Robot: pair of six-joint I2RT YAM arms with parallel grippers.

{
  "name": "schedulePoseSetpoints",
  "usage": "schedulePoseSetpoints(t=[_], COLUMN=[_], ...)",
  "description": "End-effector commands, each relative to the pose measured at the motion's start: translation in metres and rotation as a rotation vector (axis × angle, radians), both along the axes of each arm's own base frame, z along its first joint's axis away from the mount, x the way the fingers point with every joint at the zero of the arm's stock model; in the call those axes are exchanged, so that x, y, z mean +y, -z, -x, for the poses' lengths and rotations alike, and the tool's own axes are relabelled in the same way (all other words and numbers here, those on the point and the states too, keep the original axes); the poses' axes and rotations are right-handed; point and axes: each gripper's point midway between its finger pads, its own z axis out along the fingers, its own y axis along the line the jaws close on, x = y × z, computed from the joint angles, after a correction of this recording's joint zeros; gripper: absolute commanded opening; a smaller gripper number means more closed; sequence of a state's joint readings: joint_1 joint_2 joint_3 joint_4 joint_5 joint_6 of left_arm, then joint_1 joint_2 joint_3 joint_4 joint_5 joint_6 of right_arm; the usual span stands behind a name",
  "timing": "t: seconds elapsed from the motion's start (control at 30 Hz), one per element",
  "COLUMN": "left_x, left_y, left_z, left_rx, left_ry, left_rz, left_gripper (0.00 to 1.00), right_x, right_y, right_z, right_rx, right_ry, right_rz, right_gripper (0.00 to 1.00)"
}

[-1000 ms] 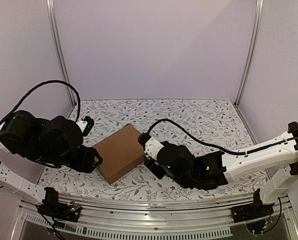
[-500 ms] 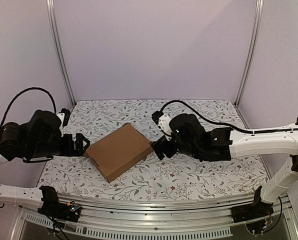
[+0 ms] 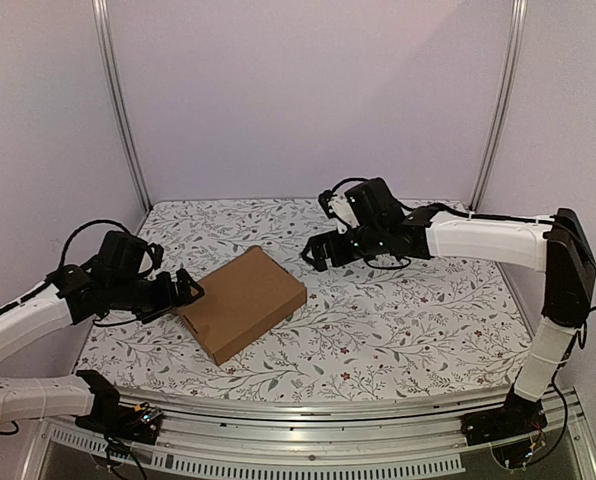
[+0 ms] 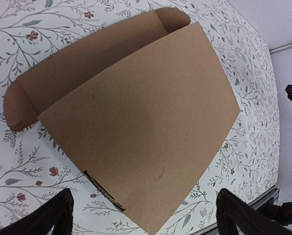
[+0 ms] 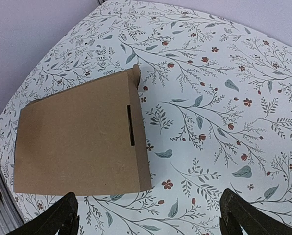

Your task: Fold the paper box

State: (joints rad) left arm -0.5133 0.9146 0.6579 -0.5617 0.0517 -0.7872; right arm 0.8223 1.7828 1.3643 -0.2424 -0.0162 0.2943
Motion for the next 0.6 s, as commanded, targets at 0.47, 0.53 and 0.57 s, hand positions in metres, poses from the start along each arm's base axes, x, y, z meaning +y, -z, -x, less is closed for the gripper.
schedulePoseSetpoints(t=[0.47, 0.53, 0.57], left_x=[0.011, 0.012, 0.012], left_y=[0.070, 0.078, 0.082], left_z=[-0.031, -0.032, -0.032], left_rx=[0.123, 0.138, 0.146], left_ry=[-0.180, -0.192, -0.193], left_rz=[0.270, 0.278, 0.281], left_gripper=[1.00, 0.99, 0.99], right_x=[0.070, 0.078, 0.082], right_y=[0.070, 0.074, 0.082], right_z=[-0.052, -0.058, -0.059], right_rx=[0.395, 0.411, 0.428], right_ry=[-0.111, -0.117, -0.123], right_rz=[-0.211, -0.228, -0.231], right_gripper=[0.99, 0.99, 0.99])
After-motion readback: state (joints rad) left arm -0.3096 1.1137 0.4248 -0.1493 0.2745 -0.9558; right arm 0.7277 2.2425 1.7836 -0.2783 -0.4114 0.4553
